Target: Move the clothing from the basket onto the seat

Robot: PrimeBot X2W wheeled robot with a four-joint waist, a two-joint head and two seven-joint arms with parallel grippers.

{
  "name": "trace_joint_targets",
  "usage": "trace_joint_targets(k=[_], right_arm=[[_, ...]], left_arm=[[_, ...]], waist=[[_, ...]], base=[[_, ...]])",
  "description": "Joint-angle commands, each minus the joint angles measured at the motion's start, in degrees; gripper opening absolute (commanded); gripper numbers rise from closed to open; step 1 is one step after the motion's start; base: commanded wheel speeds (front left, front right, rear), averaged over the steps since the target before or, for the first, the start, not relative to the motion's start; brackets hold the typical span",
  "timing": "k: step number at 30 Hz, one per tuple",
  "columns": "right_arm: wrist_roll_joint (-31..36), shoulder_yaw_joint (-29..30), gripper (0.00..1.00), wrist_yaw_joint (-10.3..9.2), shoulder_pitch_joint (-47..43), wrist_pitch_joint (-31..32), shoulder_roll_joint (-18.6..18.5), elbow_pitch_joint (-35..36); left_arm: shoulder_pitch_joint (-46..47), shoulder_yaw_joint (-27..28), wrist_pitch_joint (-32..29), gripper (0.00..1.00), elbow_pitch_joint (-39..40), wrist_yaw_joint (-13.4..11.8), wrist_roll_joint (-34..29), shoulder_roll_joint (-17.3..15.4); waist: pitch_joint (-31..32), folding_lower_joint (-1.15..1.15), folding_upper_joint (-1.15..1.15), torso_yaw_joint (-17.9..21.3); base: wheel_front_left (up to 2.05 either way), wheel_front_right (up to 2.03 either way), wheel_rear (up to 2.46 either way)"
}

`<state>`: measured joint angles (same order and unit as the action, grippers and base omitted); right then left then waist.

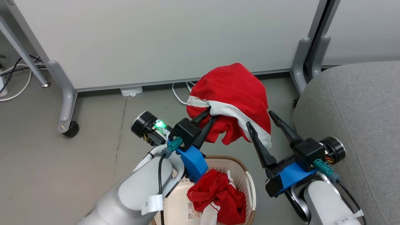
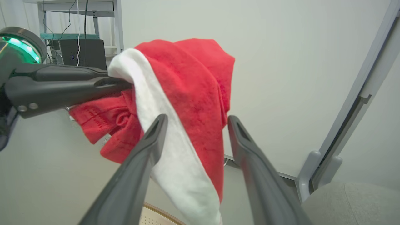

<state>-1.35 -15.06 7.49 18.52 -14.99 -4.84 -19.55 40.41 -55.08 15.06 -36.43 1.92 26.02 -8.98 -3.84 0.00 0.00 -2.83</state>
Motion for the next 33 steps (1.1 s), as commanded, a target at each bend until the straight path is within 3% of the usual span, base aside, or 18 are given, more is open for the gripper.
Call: trace_joint_targets(k=[1,12,13,14,15,33], right_arm=[[-0.08,-0.17,1.0,0.01,1.05,-0.3,-0.43,-0.44],[-5.17,-6.37,1.0,0.01,6.27,-0.27,-2.18,-6.11],[-5.72,-6.83,0.77,0.01,6.54,-0.27,-2.22,-6.5],[-6.24,-7.25,0.27,0.01,6.83,-0.27,-2.34,-6.81],[-6.72,-7.5,0.0,0.01,7.11,-0.27,-2.36,-6.99],[-8.71,-8.15,0.0,0.01,6.54,-0.27,-2.55,-6.56]], left_arm=[[0.99,-0.25,0.15,0.0,0.34,0.06,-0.43,0.08],[1.9,-1.58,0.16,0.0,1.36,0.52,-0.78,0.9],[1.9,-1.65,0.16,0.0,1.36,0.59,-0.7,0.91],[1.89,-1.73,0.16,0.0,1.35,0.6,-0.67,0.91],[1.87,-1.77,0.16,0.0,1.38,0.59,-0.64,0.92],[1.91,-2.09,0.17,0.0,1.54,0.08,-0.06,0.3]], waist=[[-0.27,0.0,0.0,-0.34],[-1.17,0.0,0.0,-1.54],[-1.17,0.0,0.0,-1.55],[-1.16,0.0,0.0,-1.55],[-1.15,0.0,0.0,-1.55],[-1.05,0.0,0.0,-1.23]], base=[[0.0,0.0,0.0],[0.0,0.0,0.0],[0.0,0.0,0.0],[0.0,0.0,0.0],[0.0,0.0,0.0],[0.0,0.0,0.0]])
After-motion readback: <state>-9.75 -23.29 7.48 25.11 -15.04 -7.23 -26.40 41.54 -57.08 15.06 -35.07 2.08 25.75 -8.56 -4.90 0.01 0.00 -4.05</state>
